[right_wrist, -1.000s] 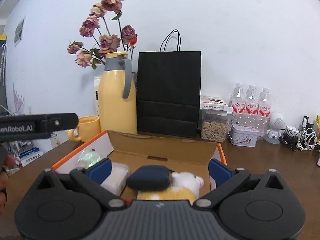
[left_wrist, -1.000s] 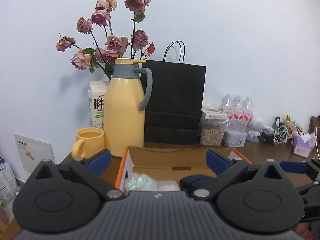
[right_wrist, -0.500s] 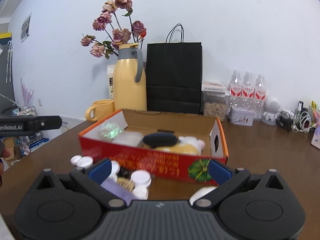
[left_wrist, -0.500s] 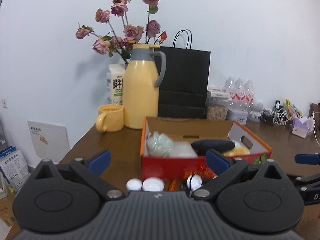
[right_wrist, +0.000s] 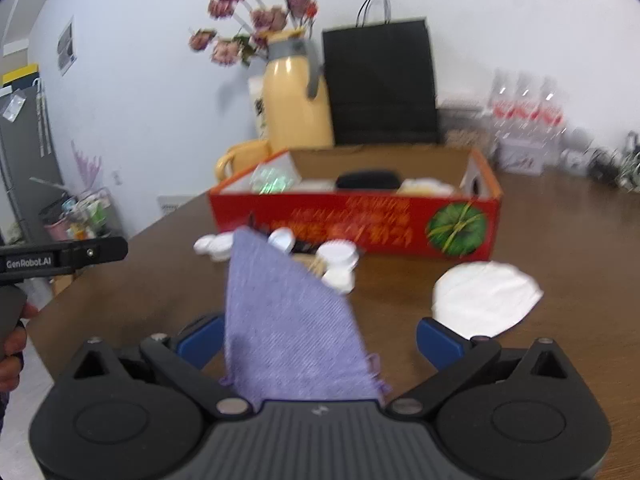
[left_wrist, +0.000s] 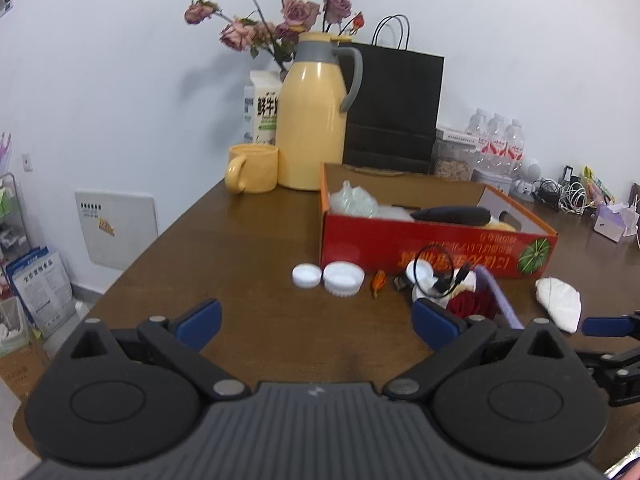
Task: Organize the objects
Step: 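Grasp the purple cloth pouch with the right gripper and lift it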
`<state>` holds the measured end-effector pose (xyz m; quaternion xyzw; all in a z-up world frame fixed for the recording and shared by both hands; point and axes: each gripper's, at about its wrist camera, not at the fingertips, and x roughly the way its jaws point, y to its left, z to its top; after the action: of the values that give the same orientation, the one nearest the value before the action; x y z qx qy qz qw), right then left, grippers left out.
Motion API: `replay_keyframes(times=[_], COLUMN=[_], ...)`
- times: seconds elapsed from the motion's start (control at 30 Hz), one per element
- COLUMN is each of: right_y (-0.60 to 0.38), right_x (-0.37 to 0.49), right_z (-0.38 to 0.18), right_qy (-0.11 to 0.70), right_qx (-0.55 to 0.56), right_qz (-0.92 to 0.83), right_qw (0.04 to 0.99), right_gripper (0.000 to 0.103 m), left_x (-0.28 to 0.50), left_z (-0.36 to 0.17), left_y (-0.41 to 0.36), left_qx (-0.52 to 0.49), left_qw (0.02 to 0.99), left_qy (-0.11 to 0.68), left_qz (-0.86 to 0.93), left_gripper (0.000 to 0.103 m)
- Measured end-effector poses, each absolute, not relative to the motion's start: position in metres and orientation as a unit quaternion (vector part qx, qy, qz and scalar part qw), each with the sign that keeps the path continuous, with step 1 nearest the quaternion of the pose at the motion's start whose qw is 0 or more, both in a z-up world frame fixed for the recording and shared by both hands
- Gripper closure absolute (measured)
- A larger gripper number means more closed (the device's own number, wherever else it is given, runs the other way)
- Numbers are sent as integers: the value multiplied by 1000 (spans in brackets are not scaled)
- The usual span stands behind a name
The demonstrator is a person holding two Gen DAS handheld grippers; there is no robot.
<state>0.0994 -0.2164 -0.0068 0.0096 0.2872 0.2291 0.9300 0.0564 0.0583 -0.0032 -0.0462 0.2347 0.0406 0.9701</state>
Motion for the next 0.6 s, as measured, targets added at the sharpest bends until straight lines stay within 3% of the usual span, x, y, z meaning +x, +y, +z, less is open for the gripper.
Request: replay_keyframes(times=[0.4, 0.6], right_y=[-201, -207], right_x=[134, 139], right_z=[-36, -36], right_qy=[335, 331], right_qx=[10, 18], right_qz=[250, 255], right_qw=[909, 908], right_gripper=[1, 16], left_x=[49, 54], left_z=[-15, -18], left_y=[77, 76], left_qx=[-63, -62], left_qw=[964, 963], left_qy=[251, 257], left_qz=[61, 51], left_gripper=[0, 0])
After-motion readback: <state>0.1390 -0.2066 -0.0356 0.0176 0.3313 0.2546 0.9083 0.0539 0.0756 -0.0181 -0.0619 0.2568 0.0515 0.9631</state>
